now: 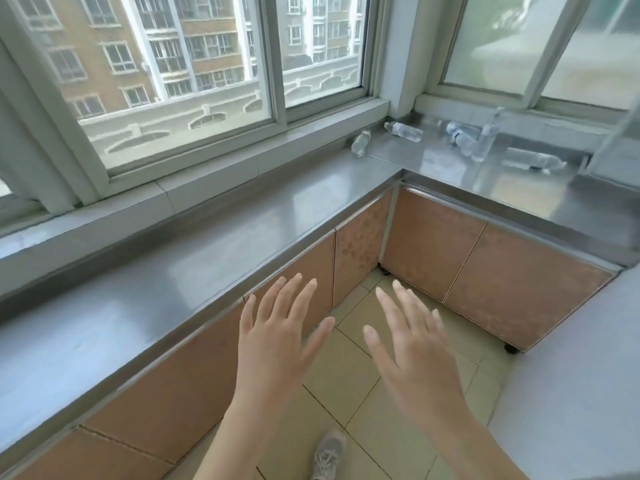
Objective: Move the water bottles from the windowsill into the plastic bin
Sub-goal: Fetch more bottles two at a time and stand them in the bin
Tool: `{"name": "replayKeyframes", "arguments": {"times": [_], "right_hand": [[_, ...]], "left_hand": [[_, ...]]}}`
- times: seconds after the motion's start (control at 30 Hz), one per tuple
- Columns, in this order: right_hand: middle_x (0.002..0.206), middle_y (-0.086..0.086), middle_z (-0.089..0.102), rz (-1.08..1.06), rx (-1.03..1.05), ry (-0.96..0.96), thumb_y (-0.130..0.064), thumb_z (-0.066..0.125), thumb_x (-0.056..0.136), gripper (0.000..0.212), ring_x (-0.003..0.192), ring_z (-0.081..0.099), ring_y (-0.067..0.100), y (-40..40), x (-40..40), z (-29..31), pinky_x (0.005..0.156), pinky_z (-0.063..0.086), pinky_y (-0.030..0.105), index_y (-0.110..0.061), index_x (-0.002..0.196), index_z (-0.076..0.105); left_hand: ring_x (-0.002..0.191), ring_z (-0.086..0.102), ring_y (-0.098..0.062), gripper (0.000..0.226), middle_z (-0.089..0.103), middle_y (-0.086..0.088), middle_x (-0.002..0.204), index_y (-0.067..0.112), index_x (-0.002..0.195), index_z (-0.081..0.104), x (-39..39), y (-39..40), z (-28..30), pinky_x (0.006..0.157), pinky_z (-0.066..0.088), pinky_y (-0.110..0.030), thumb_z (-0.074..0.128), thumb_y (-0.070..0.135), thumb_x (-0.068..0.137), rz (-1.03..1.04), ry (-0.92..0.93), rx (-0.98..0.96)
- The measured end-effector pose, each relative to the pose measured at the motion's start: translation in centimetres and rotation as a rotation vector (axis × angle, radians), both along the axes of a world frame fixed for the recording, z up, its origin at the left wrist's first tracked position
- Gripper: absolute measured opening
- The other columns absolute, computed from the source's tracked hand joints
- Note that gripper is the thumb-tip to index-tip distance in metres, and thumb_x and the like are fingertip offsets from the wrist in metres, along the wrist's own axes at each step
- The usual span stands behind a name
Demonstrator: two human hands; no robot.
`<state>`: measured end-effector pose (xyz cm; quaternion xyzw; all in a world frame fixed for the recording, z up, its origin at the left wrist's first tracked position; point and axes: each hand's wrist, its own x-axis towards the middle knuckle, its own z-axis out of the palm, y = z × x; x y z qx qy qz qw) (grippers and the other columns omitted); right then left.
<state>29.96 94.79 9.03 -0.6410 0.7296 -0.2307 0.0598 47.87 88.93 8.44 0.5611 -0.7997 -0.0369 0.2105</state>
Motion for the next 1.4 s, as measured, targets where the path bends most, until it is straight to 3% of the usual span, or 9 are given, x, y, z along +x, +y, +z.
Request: {"name": "replayKeyframes", "arguments": {"times": [0.17,0.27,0.57,0.7,0.93,1.03,1.2,1.3,1.4], "right_hand": [[0.160,-0.004,0.021,-0.127,-0.023,0.023,-0.052,0.031,0.097,0.057,0.147,0.018,0.014,-9.3,-4.3,0.8,0.118,0.005,0.038,-0.030,0.150,0.029],[0.160,-0.005,0.020,-0.189,-0.024,0.033,-0.052,0.032,0.096,0.058,0.147,0.016,0.012,-14.3,-7.1,1.2,0.118,0.004,0.037,-0.031,0.150,0.028],[0.160,-0.006,0.019,-0.311,0.021,0.006,-0.055,0.035,0.094,0.061,0.147,0.015,0.012,-27.3,-17.0,0.5,0.119,0.005,0.038,-0.031,0.150,0.027],[0.161,-0.007,0.016,-0.292,0.043,0.010,-0.060,0.027,0.093,0.064,0.148,0.010,0.010,-34.4,-23.0,-0.4,0.117,0.000,0.034,-0.033,0.151,0.022],[0.162,-0.005,0.011,-0.194,0.096,0.017,-0.061,0.025,0.093,0.066,0.148,0.008,0.012,-46.0,-32.7,-0.4,0.119,0.001,0.037,-0.031,0.152,0.019],[0.162,-0.006,0.008,-0.144,0.132,0.042,-0.061,0.022,0.093,0.066,0.148,0.006,0.012,-50.5,-35.6,-0.3,0.119,-0.001,0.035,-0.032,0.152,0.014],[0.162,-0.003,0.013,-0.079,0.144,0.024,-0.059,0.025,0.094,0.065,0.147,0.008,0.014,-57.2,-38.7,-0.1,0.121,0.009,0.040,-0.031,0.152,0.017],[0.162,-0.003,0.012,-0.037,0.158,0.055,-0.060,0.021,0.094,0.065,0.148,0.008,0.016,-62.7,-40.3,-0.4,0.121,0.008,0.041,-0.031,0.152,0.015],[0.163,-0.003,0.009,-0.004,0.170,0.077,-0.062,0.015,0.091,0.068,0.148,0.008,0.017,-68.7,-41.7,-0.8,0.121,0.006,0.041,-0.032,0.152,0.013]], "left_hand": [[0.148,0.027,-0.013,0.069,0.039,0.012,0.156,0.034,0.150,0.040,-5.1,-11.5,0.6,0.120,0.015,-0.041,0.026,0.070,0.092,-0.118,0.027,-0.008],[0.148,0.027,-0.013,0.069,0.037,0.011,0.157,0.033,0.150,0.039,-8.3,-17.9,1.0,0.119,0.012,-0.038,0.031,0.068,0.092,-0.185,0.020,-0.005],[0.147,0.028,-0.012,0.070,0.039,0.011,0.156,0.032,0.149,0.042,-18.3,-32.9,0.2,0.119,0.021,-0.042,0.035,0.068,0.089,-0.272,0.002,0.031],[0.148,0.028,-0.012,0.073,0.039,0.011,0.156,0.033,0.150,0.040,-24.1,-39.6,-0.7,0.119,0.021,-0.042,0.029,0.070,0.088,-0.258,0.018,0.030],[0.146,0.033,-0.014,0.070,0.045,0.010,0.153,0.031,0.146,0.046,-33.9,-49.5,-0.4,0.118,0.024,-0.043,0.038,0.068,0.088,-0.201,0.031,0.047],[0.147,0.030,-0.013,0.066,0.042,0.011,0.154,0.032,0.147,0.045,-36.4,-53.5,-0.7,0.119,0.020,-0.041,0.047,0.065,0.089,-0.164,0.018,0.068],[0.140,0.044,-0.019,0.063,0.053,0.007,0.147,0.028,0.140,0.055,-39.1,-59.3,-1.2,0.113,0.033,-0.047,0.049,0.062,0.087,-0.084,0.031,0.035],[0.139,0.046,-0.022,0.061,0.055,0.004,0.145,0.026,0.138,0.058,-40.7,-64.1,-1.9,0.111,0.036,-0.049,0.065,0.056,0.086,-0.042,0.033,0.036],[0.139,0.046,-0.022,0.062,0.055,0.003,0.145,0.024,0.138,0.057,-42.2,-69.5,-2.8,0.111,0.036,-0.049,0.069,0.054,0.085,-0.012,0.021,0.046]]}}
